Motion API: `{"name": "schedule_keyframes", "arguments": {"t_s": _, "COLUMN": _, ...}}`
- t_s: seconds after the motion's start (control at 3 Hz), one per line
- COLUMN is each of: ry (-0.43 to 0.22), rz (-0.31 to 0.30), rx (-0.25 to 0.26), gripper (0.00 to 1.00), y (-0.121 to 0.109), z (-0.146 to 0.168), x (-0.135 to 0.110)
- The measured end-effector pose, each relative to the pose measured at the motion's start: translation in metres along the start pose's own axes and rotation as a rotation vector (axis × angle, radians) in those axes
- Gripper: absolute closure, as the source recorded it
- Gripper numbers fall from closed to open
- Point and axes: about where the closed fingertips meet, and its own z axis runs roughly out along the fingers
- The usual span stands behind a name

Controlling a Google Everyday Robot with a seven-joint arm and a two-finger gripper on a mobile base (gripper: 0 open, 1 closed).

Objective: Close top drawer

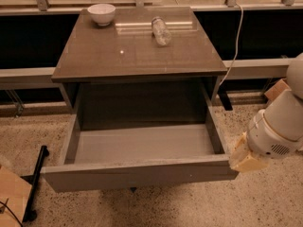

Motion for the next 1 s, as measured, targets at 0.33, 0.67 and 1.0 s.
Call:
{"name": "schedule_keyframes", "arguments": {"t_s": 0.33, "ry": -0.004, "rz": 0.025, "rx": -0.029, "gripper": 1.0, "y": 0.0, "z": 0.037, "x": 0.009}}
{"name": "schedule_keyframes", "arguments": {"t_s": 0.67, "ry": -0.015, "rz": 0.055, "rx": -0.075, "gripper": 1.0, "y": -0.007, "z": 0.075, "x": 0.02}}
{"name": "schedule_keyframes", "arguments": {"t_s": 1.0, "ry": -0.052, "rz": 0.06, "rx": -0.114, "gripper": 1.0, "y": -0.046, "z": 0.126, "x": 0.032}}
